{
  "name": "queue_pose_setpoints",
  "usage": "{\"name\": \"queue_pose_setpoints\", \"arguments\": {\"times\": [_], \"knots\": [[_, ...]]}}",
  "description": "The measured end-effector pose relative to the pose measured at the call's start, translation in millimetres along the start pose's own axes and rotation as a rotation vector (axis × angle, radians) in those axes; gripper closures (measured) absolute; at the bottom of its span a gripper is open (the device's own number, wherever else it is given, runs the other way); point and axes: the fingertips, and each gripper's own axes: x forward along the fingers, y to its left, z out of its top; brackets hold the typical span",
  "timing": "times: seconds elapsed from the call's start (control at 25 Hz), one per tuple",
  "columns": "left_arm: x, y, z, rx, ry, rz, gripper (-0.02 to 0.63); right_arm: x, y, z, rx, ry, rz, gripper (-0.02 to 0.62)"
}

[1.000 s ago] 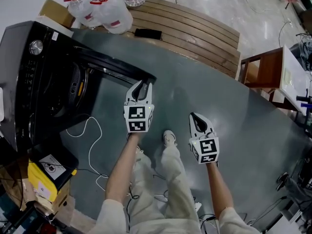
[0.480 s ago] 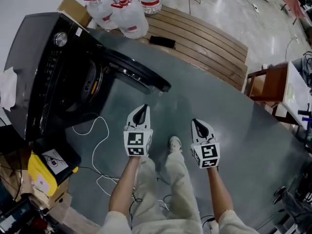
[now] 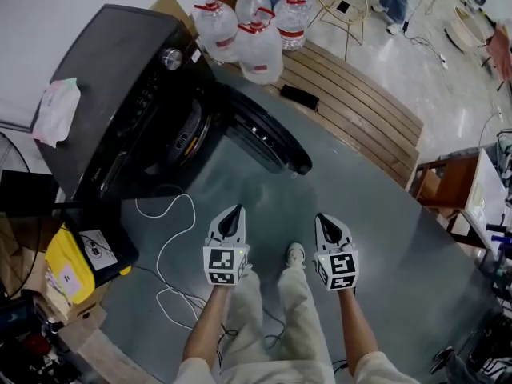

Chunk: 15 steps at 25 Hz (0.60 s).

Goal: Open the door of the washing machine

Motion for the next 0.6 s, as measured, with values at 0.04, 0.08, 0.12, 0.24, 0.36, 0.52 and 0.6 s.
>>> {"name": "queue_pose_setpoints", "arguments": {"times": [0.04, 0.08, 0.12, 0.24, 0.36, 0.52, 0.6], "knots": [[-11.3, 5.0, 3.7, -0.003, 0.001, 0.010, 0.598, -3.0, 7.3, 9.1, -0.008, -0.005, 0.005, 0.597], [-22.2, 9.6, 8.0, -0.006, 0.003, 0.019, 0.598, -5.9, 14.1, 19.0, -0.017, -0.010, 0.011, 0.597], [-32.7, 13.8, 13.2, -0.008, 0.002, 0.028, 0.598, -8.7, 20.3, 29.5, -0.026, -0.016, 0.018, 0.597], [-60.9, 29.2, 39.0, -0.014, -0.025, 0.061, 0.598, -13.5, 36.6, 66.3, -0.052, -0.046, 0.043, 0.597], [-89.2, 44.0, 67.2, -0.011, -0.058, 0.093, 0.598, -22.9, 52.7, 99.9, -0.068, -0.075, 0.061, 0.597], [-124.8, 61.7, 98.5, 0.003, -0.079, 0.132, 0.598, -42.4, 70.0, 133.9, -0.089, -0.094, 0.078, 0.597], [-140.0, 69.3, 115.5, 0.000, -0.102, 0.150, 0.598, -50.2, 75.3, 149.2, -0.107, -0.102, 0.085, 0.597]]}}
